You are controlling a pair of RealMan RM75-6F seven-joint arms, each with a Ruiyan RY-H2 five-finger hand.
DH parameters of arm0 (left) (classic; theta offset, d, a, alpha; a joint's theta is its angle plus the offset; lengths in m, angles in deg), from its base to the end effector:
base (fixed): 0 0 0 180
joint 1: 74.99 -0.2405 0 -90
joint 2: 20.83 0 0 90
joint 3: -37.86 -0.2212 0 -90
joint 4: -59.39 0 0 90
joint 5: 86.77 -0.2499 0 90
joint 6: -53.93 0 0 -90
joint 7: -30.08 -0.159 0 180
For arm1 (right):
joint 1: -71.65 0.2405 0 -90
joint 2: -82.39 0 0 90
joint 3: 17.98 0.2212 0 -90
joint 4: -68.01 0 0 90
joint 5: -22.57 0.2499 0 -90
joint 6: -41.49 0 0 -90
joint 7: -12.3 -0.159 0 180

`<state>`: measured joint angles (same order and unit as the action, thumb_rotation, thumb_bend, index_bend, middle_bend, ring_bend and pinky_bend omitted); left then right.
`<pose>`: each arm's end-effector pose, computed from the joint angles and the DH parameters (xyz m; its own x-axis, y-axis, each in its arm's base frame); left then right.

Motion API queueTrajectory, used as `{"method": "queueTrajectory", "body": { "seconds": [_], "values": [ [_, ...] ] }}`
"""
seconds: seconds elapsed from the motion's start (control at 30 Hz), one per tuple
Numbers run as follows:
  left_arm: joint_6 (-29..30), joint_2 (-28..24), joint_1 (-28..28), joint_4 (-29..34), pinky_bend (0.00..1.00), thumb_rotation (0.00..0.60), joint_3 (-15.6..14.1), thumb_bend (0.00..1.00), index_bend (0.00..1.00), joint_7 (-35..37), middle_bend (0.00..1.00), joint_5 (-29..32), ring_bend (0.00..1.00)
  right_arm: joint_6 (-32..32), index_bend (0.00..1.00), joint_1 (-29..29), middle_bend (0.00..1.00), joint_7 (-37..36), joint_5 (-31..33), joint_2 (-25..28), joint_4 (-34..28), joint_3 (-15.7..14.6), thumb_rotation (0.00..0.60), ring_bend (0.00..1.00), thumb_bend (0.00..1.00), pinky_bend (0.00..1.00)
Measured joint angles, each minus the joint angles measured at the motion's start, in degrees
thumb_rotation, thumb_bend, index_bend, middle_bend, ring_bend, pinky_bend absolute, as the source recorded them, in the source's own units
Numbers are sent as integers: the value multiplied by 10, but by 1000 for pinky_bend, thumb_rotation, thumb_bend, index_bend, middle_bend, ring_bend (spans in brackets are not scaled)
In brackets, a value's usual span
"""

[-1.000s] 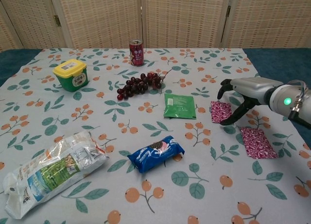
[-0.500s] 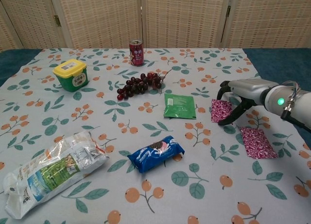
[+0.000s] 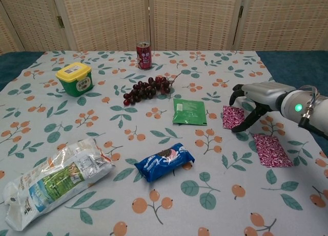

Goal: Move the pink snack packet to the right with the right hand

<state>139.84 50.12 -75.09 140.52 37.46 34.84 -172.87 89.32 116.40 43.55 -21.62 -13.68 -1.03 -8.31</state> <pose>-0.3416 0.1558 0.0859 0.3877 0.0729 0.9189 0.9166 0.0748 -0.3927 -0.1878 -0.3718 -0.0878 0.5360 -0.3961 0.7455 -0.8400 -0.1623 0.5177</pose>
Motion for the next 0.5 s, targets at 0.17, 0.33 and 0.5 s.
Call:
{"method": "queueTrajectory", "body": {
  "seconds": [0.17,0.33,0.5],
  "values": [
    [-2,1,0,-2,0,600,0,238,183,1,69,1,72,1,221,1,47,7,11,-2,2,-2,406,0,155,0],
    [-3,2,1,-2,0,600,0,239,183,0,69,1,72,0,221,4,49,9,14,-7,7,-4,405,0,156,0],
    [-4,2,1,-3,0,600,0,238,183,1,69,1,72,5,238,4,60,9,11,-9,5,-5,405,0,155,0]
  ]
}}
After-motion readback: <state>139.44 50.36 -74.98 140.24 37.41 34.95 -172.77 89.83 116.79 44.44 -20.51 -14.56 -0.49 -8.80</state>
